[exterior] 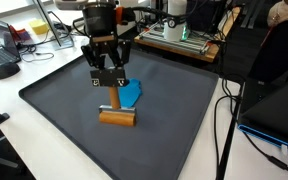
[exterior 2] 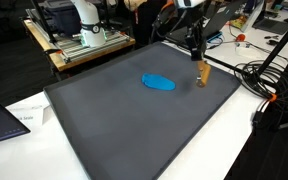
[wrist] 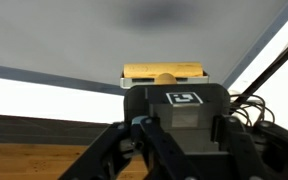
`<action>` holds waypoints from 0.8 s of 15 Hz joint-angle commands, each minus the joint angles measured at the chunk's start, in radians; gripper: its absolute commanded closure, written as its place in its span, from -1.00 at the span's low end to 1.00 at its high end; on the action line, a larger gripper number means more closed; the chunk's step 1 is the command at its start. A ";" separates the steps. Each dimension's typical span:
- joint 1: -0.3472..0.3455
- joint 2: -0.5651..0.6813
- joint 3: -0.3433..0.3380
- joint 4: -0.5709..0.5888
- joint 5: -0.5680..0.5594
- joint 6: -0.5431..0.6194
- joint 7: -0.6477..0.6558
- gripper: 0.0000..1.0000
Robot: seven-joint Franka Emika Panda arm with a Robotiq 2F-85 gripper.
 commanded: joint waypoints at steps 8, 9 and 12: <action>0.064 -0.366 -0.183 -0.240 0.150 -0.243 0.004 0.57; 0.069 -0.382 -0.207 -0.250 0.177 -0.260 0.002 0.57; 0.075 -0.405 -0.279 -0.266 0.243 -0.284 0.021 0.57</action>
